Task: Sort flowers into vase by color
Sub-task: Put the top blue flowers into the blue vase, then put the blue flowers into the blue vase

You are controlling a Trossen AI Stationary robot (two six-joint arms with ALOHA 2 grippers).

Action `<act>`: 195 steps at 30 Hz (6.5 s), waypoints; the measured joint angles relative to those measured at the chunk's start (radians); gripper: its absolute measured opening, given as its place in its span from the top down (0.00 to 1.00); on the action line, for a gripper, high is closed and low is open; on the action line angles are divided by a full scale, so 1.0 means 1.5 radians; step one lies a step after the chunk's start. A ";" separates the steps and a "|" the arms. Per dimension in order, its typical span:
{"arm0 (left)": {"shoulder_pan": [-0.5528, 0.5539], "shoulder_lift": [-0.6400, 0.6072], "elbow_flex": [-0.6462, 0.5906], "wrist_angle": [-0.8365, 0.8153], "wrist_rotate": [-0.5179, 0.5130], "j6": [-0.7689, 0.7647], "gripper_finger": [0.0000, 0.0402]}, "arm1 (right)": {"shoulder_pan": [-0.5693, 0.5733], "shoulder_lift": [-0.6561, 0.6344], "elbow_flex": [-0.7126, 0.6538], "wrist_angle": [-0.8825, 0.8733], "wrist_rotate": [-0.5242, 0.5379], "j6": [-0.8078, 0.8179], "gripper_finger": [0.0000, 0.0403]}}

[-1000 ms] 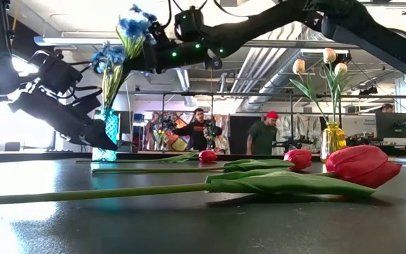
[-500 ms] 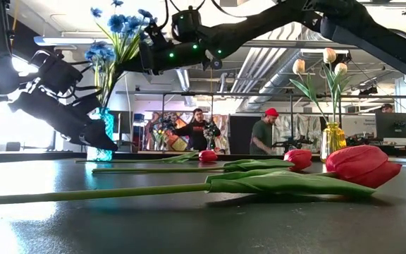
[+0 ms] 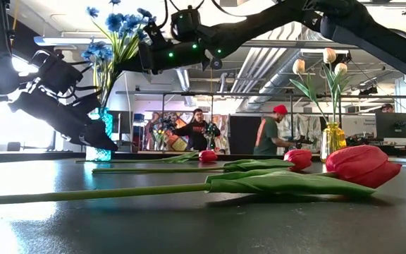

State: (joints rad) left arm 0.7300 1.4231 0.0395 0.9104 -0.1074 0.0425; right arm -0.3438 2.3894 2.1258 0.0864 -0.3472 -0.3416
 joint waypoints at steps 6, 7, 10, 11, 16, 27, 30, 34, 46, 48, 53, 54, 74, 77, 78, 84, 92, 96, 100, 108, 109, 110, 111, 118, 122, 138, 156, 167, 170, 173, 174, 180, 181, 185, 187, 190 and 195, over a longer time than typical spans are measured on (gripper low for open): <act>0.000 0.000 0.000 0.000 0.000 -0.003 0.14 | 0.001 0.000 0.000 -0.016 0.000 0.019 1.00; 0.000 0.000 0.000 0.000 0.000 -0.003 0.14 | 0.001 0.000 0.000 -0.019 0.001 0.024 1.00; 0.000 0.000 0.000 0.000 0.000 -0.003 0.14 | 0.003 -0.001 0.000 -0.032 0.002 0.051 1.00; 0.000 0.000 0.000 0.000 0.000 -0.003 0.14 | 0.003 -0.001 0.000 -0.036 0.002 0.058 1.00; -0.001 0.000 0.000 0.000 -0.003 -0.003 0.14 | 0.002 -0.009 0.000 -0.052 0.005 0.094 0.95; -0.001 0.000 -0.001 0.001 -0.021 -0.006 0.14 | -0.002 -0.028 -0.002 -0.074 0.002 0.095 0.69; -0.001 -0.002 -0.001 0.002 -0.022 -0.009 0.14 | -0.002 -0.028 -0.002 -0.075 0.002 0.095 0.65; -0.001 -0.002 -0.001 0.002 -0.022 -0.011 0.14 | -0.002 -0.028 -0.002 -0.071 0.001 0.095 0.64; -0.001 -0.003 -0.001 0.001 -0.068 -0.021 0.14 | -0.002 -0.045 -0.001 -0.090 -0.001 0.095 0.67; -0.001 -0.003 -0.001 0.001 -0.078 -0.021 0.14 | -0.003 -0.052 -0.001 -0.111 -0.001 0.099 0.67; -0.001 -0.003 -0.001 -0.012 -0.080 -0.027 0.14 | -0.006 -0.064 -0.001 -0.148 -0.001 0.096 0.67; -0.001 -0.003 -0.001 -0.021 -0.081 -0.027 0.14 | -0.006 -0.069 -0.001 -0.162 -0.001 0.095 0.67; 0.001 -0.250 -0.001 -0.276 -0.116 -0.037 0.14 | 0.006 -0.106 -0.001 -0.298 -0.028 0.088 0.67; 0.000 -0.297 -0.001 -0.322 -0.109 -0.058 0.14 | 0.004 -0.118 -0.001 -0.312 -0.051 0.088 0.67; 0.000 -0.311 -0.001 -0.338 -0.108 -0.066 0.14 | 0.004 -0.124 -0.001 -0.317 -0.052 0.088 0.67; -0.004 -0.388 -0.001 -0.427 -0.055 -0.118 0.14 | 0.004 -0.162 -0.001 -0.411 -0.067 0.088 0.67; -0.057 -0.444 -0.001 -0.526 -0.041 -0.154 0.16 | -0.002 -0.196 0.000 -0.550 -0.084 0.071 0.67; -0.093 -0.462 -0.001 -0.566 -0.041 -0.179 0.21 | -0.006 -0.197 -0.006 -0.587 -0.084 0.070 0.67; -0.120 -0.481 -0.001 -0.604 -0.048 -0.211 0.27 | -0.008 -0.203 -0.021 -0.602 -0.084 0.080 0.67; -0.204 -0.502 0.000 -0.637 0.011 -0.266 0.35 | -0.001 -0.203 -0.022 -0.713 -0.088 0.064 0.67; -0.218 -0.502 0.000 -0.639 0.015 -0.272 0.36 | 0.001 -0.207 -0.022 -0.726 -0.088 0.063 0.67; -0.231 -0.502 0.000 -0.640 0.016 -0.278 0.38 | 0.003 -0.210 -0.022 -0.738 -0.088 0.059 0.67; -0.245 -0.502 0.000 -0.640 0.017 -0.284 0.39 | 0.006 -0.213 -0.022 -0.743 -0.088 0.057 0.67; -0.332 -0.502 0.000 -0.638 0.011 -0.307 0.48 | 0.043 -0.235 -0.022 -0.807 -0.080 0.042 0.68; -0.361 -0.502 0.000 -0.632 -0.007 -0.317 0.54 | 0.057 -0.240 -0.022 -0.819 -0.051 0.044 0.78; -0.426 -0.501 0.000 -0.533 -0.025 -0.330 0.81 | 0.082 -0.483 -0.149 -0.737 0.059 0.102 0.99; -0.561 -0.489 0.000 -0.452 -0.025 -0.341 0.90 | 0.258 -0.797 -0.777 -0.392 0.353 0.582 1.00; -0.690 -0.397 0.000 -0.378 -0.084 -0.371 0.90 | 0.450 -0.793 -0.849 -0.386 0.463 0.868 1.00; -0.736 -0.371 0.000 -0.354 -0.118 -0.384 0.90 | 0.502 -0.783 -0.849 -0.373 0.503 0.910 1.00; -0.777 -0.345 0.000 -0.334 -0.149 -0.392 0.90 | 0.543 -0.758 -0.849 -0.365 0.523 0.953 1.00; -0.789 -0.338 0.000 -0.328 -0.158 -0.394 0.90 | 0.553 -0.747 -0.849 -0.365 0.523 0.963 1.00; -0.855 -0.301 0.000 -0.294 -0.183 -0.417 0.90 | 0.599 -0.677 -0.849 -0.363 0.520 1.039 1.00; -0.866 -0.296 0.000 -0.291 -0.187 -0.418 0.90 | 0.605 -0.667 -0.849 -0.363 0.520 1.049 1.00; -0.907 -0.282 0.021 -0.312 -0.208 -0.405 0.90 | 0.622 -0.627 -0.849 -0.361 0.509 1.068 1.00; -0.922 -0.274 0.039 -0.320 -0.214 -0.386 0.90 | 0.627 -0.612 -0.849 -0.357 0.500 1.068 1.00; -0.936 -0.265 0.071 -0.328 -0.216 -0.347 0.90 | 0.629 -0.595 -0.849 -0.358 0.482 1.068 1.00; -0.945 -0.237 0.121 -0.329 -0.216 -0.291 0.90 | 0.628 -0.589 -0.849 -0.358 0.430 1.056 1.00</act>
State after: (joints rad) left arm -0.6877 1.0682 0.2217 0.4168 -0.4309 -0.3935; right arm 0.5983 1.5056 0.8516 -0.4502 0.2984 1.2430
